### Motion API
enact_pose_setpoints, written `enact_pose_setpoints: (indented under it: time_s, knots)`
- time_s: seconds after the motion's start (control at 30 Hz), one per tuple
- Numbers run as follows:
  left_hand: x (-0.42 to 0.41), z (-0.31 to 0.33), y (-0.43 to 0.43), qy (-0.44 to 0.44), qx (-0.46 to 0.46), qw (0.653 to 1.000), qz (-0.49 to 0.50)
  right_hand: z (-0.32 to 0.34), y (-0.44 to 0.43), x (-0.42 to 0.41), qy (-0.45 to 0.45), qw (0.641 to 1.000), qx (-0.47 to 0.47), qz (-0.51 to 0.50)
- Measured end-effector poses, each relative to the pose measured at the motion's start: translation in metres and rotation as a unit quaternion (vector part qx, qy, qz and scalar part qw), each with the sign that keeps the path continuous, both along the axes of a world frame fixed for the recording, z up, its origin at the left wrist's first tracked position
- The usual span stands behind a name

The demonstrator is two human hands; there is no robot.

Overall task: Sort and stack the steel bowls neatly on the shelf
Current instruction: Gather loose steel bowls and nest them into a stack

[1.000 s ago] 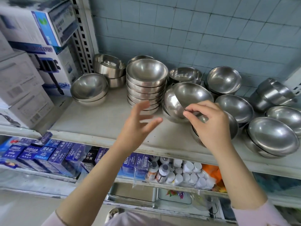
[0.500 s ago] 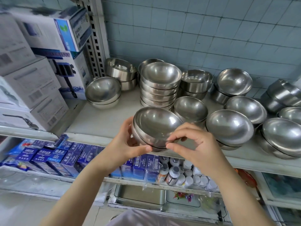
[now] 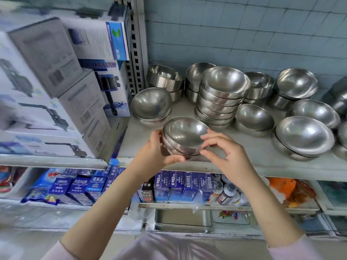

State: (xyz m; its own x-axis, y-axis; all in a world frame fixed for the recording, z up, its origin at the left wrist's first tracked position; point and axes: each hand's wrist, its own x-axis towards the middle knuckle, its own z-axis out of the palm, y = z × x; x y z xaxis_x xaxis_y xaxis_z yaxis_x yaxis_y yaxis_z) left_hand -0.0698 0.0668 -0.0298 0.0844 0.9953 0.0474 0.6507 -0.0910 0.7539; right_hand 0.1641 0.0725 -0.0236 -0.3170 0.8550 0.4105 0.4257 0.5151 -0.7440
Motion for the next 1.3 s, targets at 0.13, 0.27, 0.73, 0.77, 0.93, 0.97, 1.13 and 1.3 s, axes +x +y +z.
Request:
enact_pose_setpoints:
  time_s: [0.13,0.27,0.73,0.77,0.93,0.97,1.13,1.3]
  knots:
    - [-0.007,0.000,0.007,0.147,0.032,0.989,0.014,-0.003,0.002,-0.014,-0.028,0.999,0.018,-0.025]
    - [-0.011,-0.007,0.014,0.190,0.062,0.979,0.041,-0.001,0.002,-0.020,-0.044,0.998,0.016,-0.044]
    - [-0.066,-0.007,0.017,0.037,0.057,0.993,0.096,0.002,0.001,-0.025,-0.041,0.996,-0.050,-0.053]
    - [-0.071,-0.005,0.024,0.012,0.049,0.992,0.113,0.002,0.001,-0.025,-0.042,0.996,-0.051,-0.053]
    - [-0.073,-0.003,0.069,-0.076,0.001,0.990,0.121,0.003,-0.001,-0.026,-0.040,0.996,-0.049,-0.061]
    - [-0.072,-0.005,0.074,-0.089,0.005,0.989,0.122,0.003,-0.001,-0.026,-0.043,0.996,-0.043,-0.065]
    - [-0.070,-0.008,0.083,-0.131,0.023,0.982,0.134,0.005,-0.002,-0.027,-0.045,0.995,-0.035,-0.076]
    - [-0.067,-0.008,0.084,-0.158,0.030,0.982,0.104,0.006,-0.003,-0.028,-0.046,0.995,-0.038,-0.080]
